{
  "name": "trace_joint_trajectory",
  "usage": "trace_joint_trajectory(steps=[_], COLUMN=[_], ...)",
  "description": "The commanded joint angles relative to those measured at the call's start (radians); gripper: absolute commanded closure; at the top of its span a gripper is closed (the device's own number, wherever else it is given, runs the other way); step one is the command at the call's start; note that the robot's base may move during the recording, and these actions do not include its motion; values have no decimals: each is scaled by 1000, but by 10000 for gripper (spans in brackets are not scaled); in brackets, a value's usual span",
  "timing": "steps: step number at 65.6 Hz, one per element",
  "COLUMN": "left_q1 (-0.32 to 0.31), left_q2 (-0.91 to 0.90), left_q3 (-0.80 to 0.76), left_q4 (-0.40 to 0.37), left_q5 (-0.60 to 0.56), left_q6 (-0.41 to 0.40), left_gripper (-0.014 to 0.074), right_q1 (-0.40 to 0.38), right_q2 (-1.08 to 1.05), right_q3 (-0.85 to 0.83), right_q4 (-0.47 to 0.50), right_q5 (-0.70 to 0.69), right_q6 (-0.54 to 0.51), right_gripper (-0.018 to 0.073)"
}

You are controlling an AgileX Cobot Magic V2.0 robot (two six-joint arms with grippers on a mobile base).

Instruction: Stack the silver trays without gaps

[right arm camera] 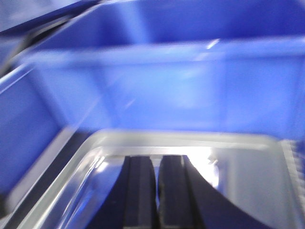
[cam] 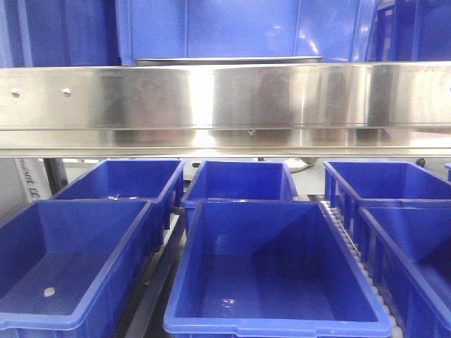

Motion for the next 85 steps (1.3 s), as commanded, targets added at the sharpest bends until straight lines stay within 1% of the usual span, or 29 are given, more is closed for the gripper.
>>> trace_joint_trajectory(steps=[1, 10, 15, 21, 25, 29, 37, 45, 48, 53, 61, 69, 85], left_q1=[-15, -17, -17, -17, -17, -17, -17, -17, -17, -17, -15, -15, -15], left_q2=[-62, -164, -239, -345, -411, -478, -624, -778, -833, -920, -1034, -1095, -1115], left_q3=[97, 275, 370, 489, 551, 612, 721, 810, 834, 850, 852, 852, 852], left_q4=[5, -17, -17, -17, -17, -14, -10, -10, 3, 32, 50, 50, 50], left_q5=[-128, -289, -365, -446, -470, -467, -465, -453, -446, -393, -287, -241, -240], left_q6=[-6, -6, -6, -6, -6, -6, -6, -6, -6, -6, -6, -6, -6], left_gripper=[604, 604, 604, 604, 604, 604, 604, 604, 604, 604, 604, 604, 604], right_q1=[-1, -1, -1, -1, -1, -1, -1, -1, -1, -1, -1, -1, -1], right_q2=[-75, -171, -219, -282, -317, -350, -427, -508, -543, -591, -655, -710, -741], right_q3=[91, 253, 331, 405, 432, 458, 505, 538, 554, 582, 629, 664, 671], right_q4=[-21, -25, -25, -25, -25, -35, -85, -87, -87, -87, -87, -87, -87], right_q5=[-130, -304, -365, -381, -381, -387, -399, -394, -394, -394, -398, -403, -399], right_q6=[-13, -37, -44, -44, -44, -46, -46, -46, -46, -46, -46, -46, -46], right_gripper=[577, 577, 577, 577, 577, 577, 577, 577, 577, 577, 577, 577, 577])
